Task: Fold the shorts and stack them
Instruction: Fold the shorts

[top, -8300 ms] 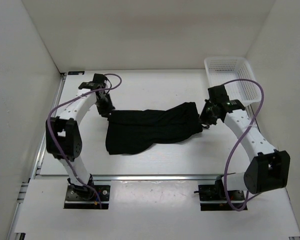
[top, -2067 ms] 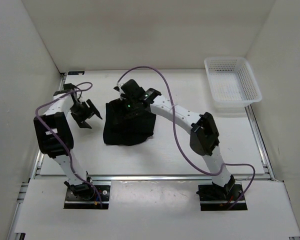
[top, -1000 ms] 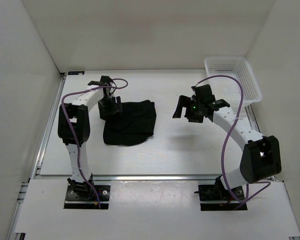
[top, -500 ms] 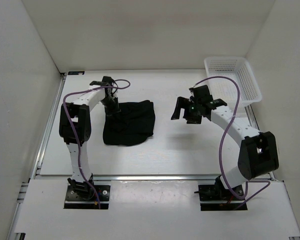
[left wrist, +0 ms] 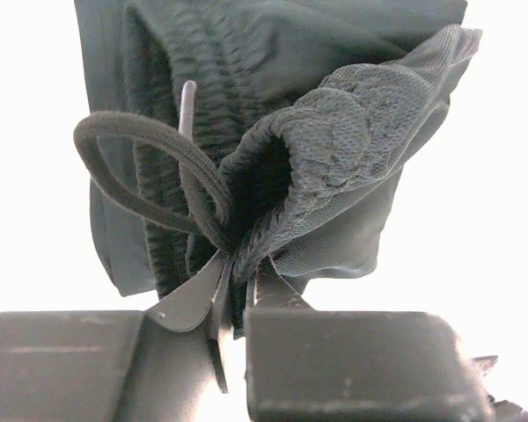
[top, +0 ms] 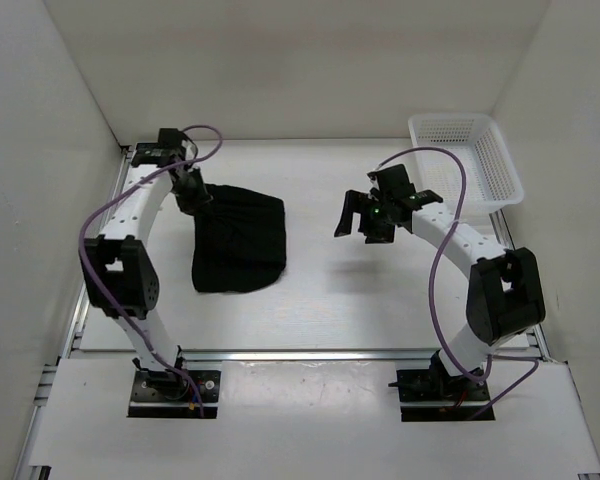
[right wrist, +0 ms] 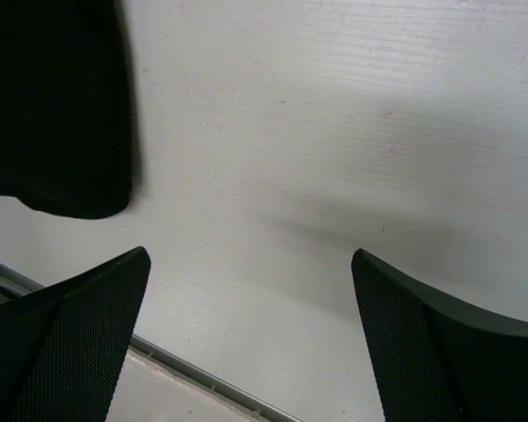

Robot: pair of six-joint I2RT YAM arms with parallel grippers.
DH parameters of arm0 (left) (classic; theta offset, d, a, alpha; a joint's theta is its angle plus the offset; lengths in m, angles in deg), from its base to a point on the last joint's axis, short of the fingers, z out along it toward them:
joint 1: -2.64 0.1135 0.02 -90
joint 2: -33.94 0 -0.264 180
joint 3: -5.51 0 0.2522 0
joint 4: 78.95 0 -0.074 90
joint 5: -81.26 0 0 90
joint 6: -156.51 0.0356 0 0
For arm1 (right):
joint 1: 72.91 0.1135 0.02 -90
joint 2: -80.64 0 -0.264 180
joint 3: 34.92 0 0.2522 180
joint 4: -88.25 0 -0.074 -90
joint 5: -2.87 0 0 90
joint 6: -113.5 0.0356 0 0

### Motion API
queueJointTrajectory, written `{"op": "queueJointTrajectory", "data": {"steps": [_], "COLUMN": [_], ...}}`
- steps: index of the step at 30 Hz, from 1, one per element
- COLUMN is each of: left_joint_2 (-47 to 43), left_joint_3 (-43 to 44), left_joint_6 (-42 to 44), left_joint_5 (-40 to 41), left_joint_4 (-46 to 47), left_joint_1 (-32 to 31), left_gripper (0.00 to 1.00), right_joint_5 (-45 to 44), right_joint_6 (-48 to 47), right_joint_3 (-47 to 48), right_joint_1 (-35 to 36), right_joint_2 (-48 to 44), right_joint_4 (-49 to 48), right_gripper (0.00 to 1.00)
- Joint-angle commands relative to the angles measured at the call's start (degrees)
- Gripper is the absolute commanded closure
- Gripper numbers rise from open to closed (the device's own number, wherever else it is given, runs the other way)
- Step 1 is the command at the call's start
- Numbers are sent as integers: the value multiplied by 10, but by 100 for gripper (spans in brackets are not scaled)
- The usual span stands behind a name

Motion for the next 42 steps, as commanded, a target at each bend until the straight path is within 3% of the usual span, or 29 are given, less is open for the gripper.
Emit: {"op": "queueJointTrajectory", "data": {"steps": [1,8,14,18,19,20,21,26,30,32,33,34,35,37,38,42], "left_joint_2": [-37,10,-11,-24,-31,-31,-31,-37,-42,-47,-54,-54,-54,-54,-48,-34], "left_joint_3": [-64,-144,-164,-198,-206,-220,-228,-253,-265,-272,-278,-284,-284,-289,-289,-281], "left_joint_6": [-12,-18,-37,-43,-43,-43,-43,-43,-43,-43,-43,-43,-43,-32,-32,-13], "left_joint_5": [8,24,41,41,41,41,35,35,41,46,46,46,46,46,33,13], "left_joint_4": [12,51,56,62,62,67,67,79,84,84,84,89,89,89,95,95], "left_joint_1": [42,79,84,90,96,97,104,117,127,134,141,147,147,147,147,110], "left_gripper": [90,86,87,60,41,39,30,28,30,32,32,33,36,37,37,31], "right_joint_5": [10,32,68,87,106,111,111,131,143,143,143,143,143,132,123,82], "right_joint_6": [-14,-20,-20,-13,-6,-5,-5,1,12,18,18,18,30,47,59,138], "right_joint_3": [25,60,189,302,317,331,344,393,401,401,396,395,389,369,353,207], "right_joint_1": [12,39,111,160,165,165,175,200,206,206,206,206,206,206,194,159], "right_joint_2": [14,53,165,275,292,307,333,405,430,430,430,425,418,406,385,316], "right_joint_4": [-5,-5,7,12,12,12,12,12,12,4,-4,-10,-10,-35,-48,-133], "right_gripper": [0,0,0,0,0,0,0,2,15,28,37,64,78,96,100,100]}}
